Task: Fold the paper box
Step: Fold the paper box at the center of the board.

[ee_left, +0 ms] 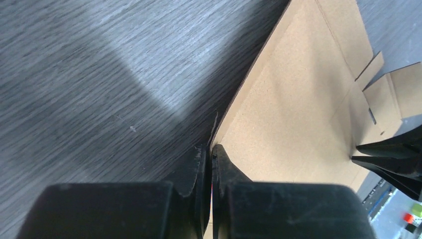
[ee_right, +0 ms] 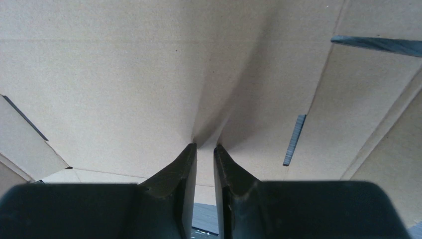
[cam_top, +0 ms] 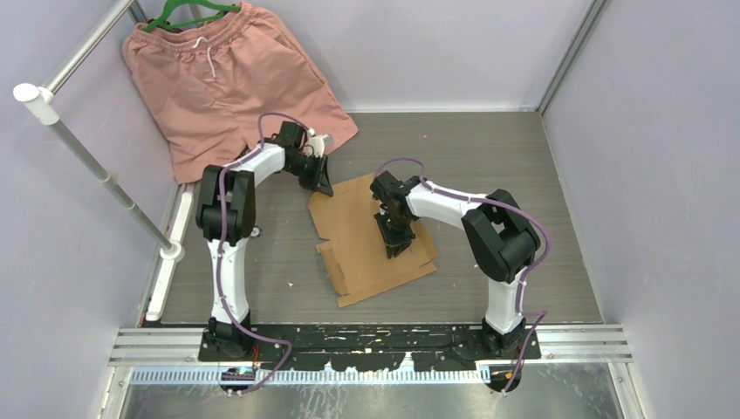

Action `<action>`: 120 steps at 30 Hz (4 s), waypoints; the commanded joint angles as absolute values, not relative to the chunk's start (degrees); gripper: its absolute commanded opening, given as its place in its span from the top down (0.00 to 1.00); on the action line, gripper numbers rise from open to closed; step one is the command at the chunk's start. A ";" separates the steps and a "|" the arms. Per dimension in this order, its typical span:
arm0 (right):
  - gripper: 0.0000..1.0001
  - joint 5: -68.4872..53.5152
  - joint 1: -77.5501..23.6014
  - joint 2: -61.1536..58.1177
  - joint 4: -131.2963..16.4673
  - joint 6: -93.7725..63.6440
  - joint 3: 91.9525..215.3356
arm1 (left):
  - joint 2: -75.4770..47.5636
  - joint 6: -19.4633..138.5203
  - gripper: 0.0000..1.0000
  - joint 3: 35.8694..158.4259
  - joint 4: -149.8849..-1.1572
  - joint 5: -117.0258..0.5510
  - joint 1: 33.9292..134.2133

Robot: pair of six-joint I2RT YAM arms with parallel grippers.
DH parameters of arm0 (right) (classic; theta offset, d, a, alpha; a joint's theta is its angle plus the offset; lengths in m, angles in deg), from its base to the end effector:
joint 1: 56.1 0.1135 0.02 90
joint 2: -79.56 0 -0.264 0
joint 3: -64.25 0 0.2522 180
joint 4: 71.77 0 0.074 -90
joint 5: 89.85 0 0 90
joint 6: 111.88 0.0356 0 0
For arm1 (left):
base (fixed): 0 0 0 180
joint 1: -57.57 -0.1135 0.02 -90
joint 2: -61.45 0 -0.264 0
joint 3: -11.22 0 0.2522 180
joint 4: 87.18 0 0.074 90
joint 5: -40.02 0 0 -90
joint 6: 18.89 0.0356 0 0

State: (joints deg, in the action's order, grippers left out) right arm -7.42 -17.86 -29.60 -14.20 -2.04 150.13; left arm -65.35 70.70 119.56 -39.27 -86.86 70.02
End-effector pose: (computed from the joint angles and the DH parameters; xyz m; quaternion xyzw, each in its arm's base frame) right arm 0.2765 0.2238 0.1553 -0.1642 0.9810 0.0962 0.0376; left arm 0.4431 -0.1197 0.1512 0.1618 0.9166 -0.3294 0.1583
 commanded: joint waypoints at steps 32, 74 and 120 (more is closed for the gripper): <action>0.62 3.08 -18.75 -27.53 -34.62 4.29 153.39 | -35.69 61.82 1.00 106.19 -41.51 -64.81 78.06; 0.67 3.14 -18.88 -28.29 -36.78 9.68 139.53 | -37.78 59.94 0.63 96.47 -54.82 -74.27 79.54; 0.74 -2.69 -18.85 -36.94 -44.99 15.23 141.78 | -35.75 52.76 0.95 101.79 -52.62 -85.00 83.82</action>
State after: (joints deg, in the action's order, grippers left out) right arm -0.01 -19.98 -30.32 -47.42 14.00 144.99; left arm -35.06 56.26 100.09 -48.53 -77.31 81.71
